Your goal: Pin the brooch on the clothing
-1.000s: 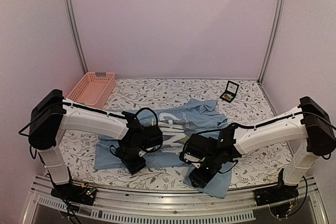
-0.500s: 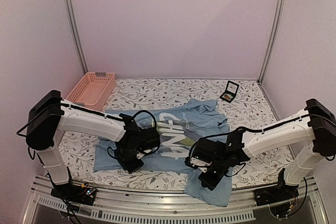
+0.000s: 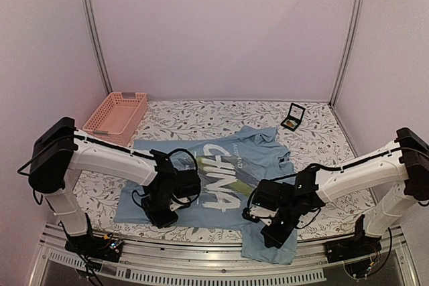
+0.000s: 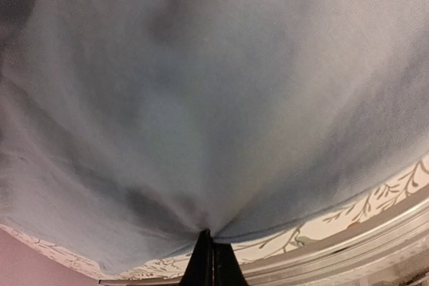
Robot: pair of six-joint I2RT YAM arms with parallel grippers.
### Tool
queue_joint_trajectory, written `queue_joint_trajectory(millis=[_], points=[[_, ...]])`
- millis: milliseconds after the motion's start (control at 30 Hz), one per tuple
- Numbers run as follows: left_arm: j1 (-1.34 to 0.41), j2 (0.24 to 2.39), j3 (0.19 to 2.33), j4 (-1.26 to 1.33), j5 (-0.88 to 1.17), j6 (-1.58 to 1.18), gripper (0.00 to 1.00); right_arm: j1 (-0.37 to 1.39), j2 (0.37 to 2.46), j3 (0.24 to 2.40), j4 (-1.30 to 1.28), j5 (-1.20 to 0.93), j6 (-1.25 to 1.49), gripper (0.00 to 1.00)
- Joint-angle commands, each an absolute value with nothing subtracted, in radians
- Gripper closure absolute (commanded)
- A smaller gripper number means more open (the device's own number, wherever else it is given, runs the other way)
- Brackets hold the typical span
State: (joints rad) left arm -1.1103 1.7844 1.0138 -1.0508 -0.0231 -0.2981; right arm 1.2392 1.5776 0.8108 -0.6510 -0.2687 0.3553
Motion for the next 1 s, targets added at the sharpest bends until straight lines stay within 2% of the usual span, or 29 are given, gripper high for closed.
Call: queue_joint_trajectory(millis=[0, 167, 233, 300, 333, 433, 500, 600, 767, 967], points=[[-1.141, 1.824, 0.954, -1.046, 0.133, -0.283, 1.0, 1.25, 1.526, 0.832, -0.702, -0.359, 0.359, 1.0], [-1.148, 1.841, 0.956, -1.075, 0.187, -0.264, 1.0, 1.187, 1.486, 0.915, -0.717, -0.399, 0.344, 1.0], [-1.152, 1.834, 0.959, -1.082, 0.195, -0.259, 1.0, 1.113, 1.474, 0.966, -0.732, -0.402, 0.321, 1.0], [-1.152, 1.82, 0.961, -1.088, 0.221, -0.247, 1.0, 1.011, 1.459, 1.024, -0.745, -0.369, 0.297, 0.95], [-1.151, 1.813, 0.967, -1.092, 0.224, -0.243, 0.97, 0.954, 1.452, 1.051, -0.75, -0.349, 0.289, 0.95], [-1.136, 1.785, 1.007, -1.118, 0.16, -0.258, 0.59, 0.771, 1.44, 1.13, -0.744, -0.33, 0.272, 0.95], [-1.099, 1.751, 1.047, -1.116, 0.099, -0.28, 0.48, 0.689, 1.46, 1.194, -0.741, -0.28, 0.254, 0.93], [-0.991, 1.671, 1.123, -1.086, 0.018, -0.306, 0.45, 0.594, 1.552, 1.32, -0.738, -0.197, 0.237, 0.84], [-0.847, 1.576, 1.26, -0.93, -0.154, -0.274, 0.37, 0.431, 1.737, 1.464, -0.663, -0.104, 0.188, 0.82], [-0.633, 1.569, 1.241, -0.625, -0.146, -0.258, 0.33, 0.284, 2.024, 1.653, -0.612, -0.102, 0.182, 0.72]])
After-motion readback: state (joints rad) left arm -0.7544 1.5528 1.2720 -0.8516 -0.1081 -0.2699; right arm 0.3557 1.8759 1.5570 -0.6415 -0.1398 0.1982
